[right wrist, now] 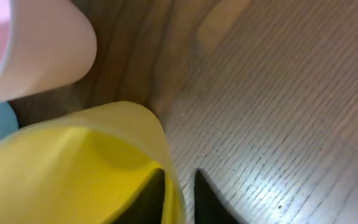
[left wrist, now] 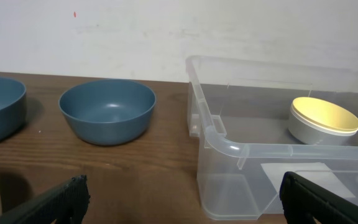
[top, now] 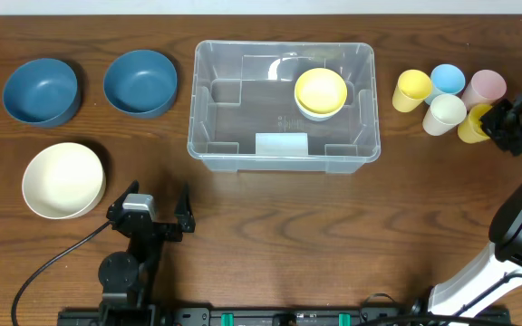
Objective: Pack container
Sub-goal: 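Move the right gripper to the yellow cup and grasp it, then carry the yellow cup into the container beside the bowls and release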
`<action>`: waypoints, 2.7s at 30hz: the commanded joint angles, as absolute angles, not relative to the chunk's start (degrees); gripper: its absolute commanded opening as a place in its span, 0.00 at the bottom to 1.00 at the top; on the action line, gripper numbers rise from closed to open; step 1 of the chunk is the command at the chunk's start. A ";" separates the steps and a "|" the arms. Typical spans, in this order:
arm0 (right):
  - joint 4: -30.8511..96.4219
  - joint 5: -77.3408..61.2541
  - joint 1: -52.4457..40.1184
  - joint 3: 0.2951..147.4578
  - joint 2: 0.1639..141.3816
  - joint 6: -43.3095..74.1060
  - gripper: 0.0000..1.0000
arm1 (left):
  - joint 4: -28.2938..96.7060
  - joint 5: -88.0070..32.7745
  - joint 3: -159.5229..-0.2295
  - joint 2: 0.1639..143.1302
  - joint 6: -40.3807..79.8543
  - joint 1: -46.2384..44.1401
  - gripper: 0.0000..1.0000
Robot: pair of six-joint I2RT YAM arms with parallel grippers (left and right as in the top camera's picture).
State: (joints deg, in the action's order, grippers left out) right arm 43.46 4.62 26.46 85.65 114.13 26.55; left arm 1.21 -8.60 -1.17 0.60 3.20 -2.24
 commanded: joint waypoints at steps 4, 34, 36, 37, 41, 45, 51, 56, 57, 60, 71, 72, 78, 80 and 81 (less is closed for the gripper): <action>45.56 4.91 26.63 85.25 114.61 27.42 0.01 | 3.22 -9.23 -0.23 0.30 3.31 -1.96 0.98; 56.31 -6.39 -0.99 89.45 81.69 27.35 0.02 | 3.22 -9.26 -0.23 0.30 3.31 -1.96 0.98; 56.21 -3.31 -5.69 88.71 83.55 28.49 0.02 | 3.22 -9.23 -0.23 0.30 3.31 -1.96 0.98; 56.05 -2.33 -7.86 88.42 84.97 28.71 0.02 | 3.22 -9.23 -0.23 0.30 3.31 -1.96 0.98; 55.05 -1.74 -13.10 88.36 90.74 28.69 0.01 | 3.22 -9.23 -0.23 0.30 3.31 -1.96 0.98; 53.76 -1.45 -16.91 88.36 96.53 29.61 0.01 | 3.22 -9.26 -0.23 0.30 3.31 -1.96 0.98; 52.71 -0.67 -18.94 88.36 104.57 31.09 0.01 | 3.22 -9.23 -0.23 0.30 3.31 -1.96 0.98; 52.71 -0.71 -19.81 88.36 108.57 31.07 0.01 | 3.22 -9.23 -0.23 0.30 3.31 -1.96 0.98; 52.66 -0.64 -20.05 88.36 108.92 31.07 0.01 | 3.22 -9.23 -0.23 0.30 3.31 -1.96 0.98; 52.21 -0.60 -20.64 88.36 109.47 31.05 0.01 | 3.22 -9.26 -0.23 0.30 3.31 -1.96 0.98; 51.70 2.48 -21.39 87.50 109.86 31.27 0.01 | 3.22 -9.23 -0.23 0.30 3.31 -1.96 0.98; 51.86 2.90 -21.39 87.50 109.86 31.29 0.01 | 3.22 -9.26 -0.23 0.30 3.31 -1.96 0.98; 51.57 4.58 -21.39 86.11 109.86 31.29 0.01 | 3.22 -9.23 -0.23 0.30 3.31 -1.93 0.98; 50.70 4.58 -21.39 84.99 109.86 31.29 0.01 | 3.22 -9.23 -0.23 0.30 3.31 -1.96 0.98; 50.30 4.56 -21.39 84.51 109.86 31.29 0.01 | 3.22 -9.23 -0.23 0.30 3.31 -1.96 0.98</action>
State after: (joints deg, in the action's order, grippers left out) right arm 50.85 3.25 -20.93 85.95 109.49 30.59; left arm 1.21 -8.60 -1.17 0.60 3.20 -2.24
